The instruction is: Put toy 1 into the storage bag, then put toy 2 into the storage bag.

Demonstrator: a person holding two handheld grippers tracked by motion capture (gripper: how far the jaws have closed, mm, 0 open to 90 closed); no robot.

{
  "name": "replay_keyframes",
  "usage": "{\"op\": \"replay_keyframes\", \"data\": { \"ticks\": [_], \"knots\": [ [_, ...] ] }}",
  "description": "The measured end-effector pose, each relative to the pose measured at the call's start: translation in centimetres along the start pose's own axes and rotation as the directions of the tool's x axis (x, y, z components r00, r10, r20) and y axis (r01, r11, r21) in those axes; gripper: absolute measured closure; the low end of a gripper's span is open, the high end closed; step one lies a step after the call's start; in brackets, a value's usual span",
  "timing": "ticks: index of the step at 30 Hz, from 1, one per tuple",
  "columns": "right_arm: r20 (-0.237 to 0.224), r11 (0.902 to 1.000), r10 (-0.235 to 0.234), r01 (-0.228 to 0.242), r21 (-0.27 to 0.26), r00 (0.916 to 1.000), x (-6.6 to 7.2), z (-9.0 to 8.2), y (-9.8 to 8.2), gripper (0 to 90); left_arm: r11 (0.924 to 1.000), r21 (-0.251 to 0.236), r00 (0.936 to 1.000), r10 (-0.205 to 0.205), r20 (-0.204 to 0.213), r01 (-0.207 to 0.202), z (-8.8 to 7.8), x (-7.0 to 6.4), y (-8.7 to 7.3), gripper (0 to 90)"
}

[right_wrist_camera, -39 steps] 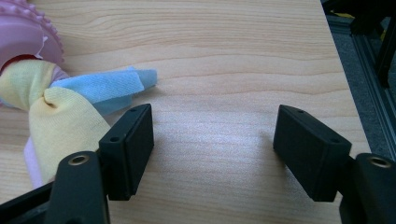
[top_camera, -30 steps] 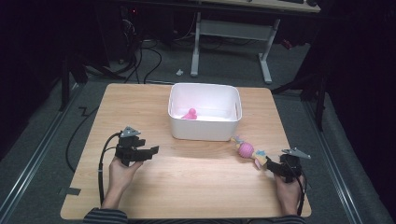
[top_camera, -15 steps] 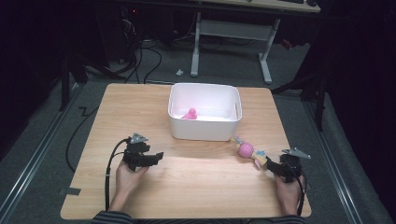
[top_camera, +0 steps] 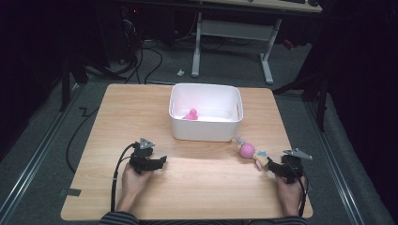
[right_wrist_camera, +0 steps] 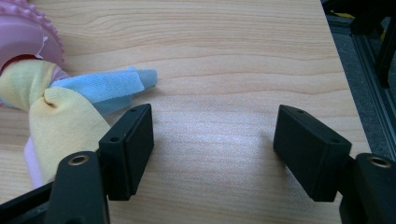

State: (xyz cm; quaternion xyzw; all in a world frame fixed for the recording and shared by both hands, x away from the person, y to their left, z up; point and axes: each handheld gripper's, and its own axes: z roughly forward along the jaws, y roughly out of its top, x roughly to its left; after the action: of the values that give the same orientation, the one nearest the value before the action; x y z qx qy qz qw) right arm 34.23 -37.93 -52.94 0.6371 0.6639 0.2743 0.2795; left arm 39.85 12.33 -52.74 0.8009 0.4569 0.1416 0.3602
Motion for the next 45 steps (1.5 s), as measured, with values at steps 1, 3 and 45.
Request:
{"op": "replay_keyframes", "data": {
  "ticks": [1,3,45],
  "knots": [
    [0.000,1.0000,-0.002,0.002,-0.001,1.0000,0.0,0.0,0.0,29.1,1.0000,-0.003,1.0000,0.000,-0.004,0.000,0.0,0.0,0.0,32.3],
    [0.000,1.0000,-0.004,0.004,-0.002,1.0000,0.0,0.0,0.0,29.1,1.0000,-0.002,0.9997,0.008,-0.023,-0.008,0.1,-0.1,0.0,32.3],
    [-0.087,0.9982,-0.053,0.051,-0.031,0.9948,0.5,-3.4,-0.6,34.0,0.9981,-0.043,0.9954,0.040,-0.087,-0.044,0.6,-0.9,-0.7,26.5]
  ]
}}
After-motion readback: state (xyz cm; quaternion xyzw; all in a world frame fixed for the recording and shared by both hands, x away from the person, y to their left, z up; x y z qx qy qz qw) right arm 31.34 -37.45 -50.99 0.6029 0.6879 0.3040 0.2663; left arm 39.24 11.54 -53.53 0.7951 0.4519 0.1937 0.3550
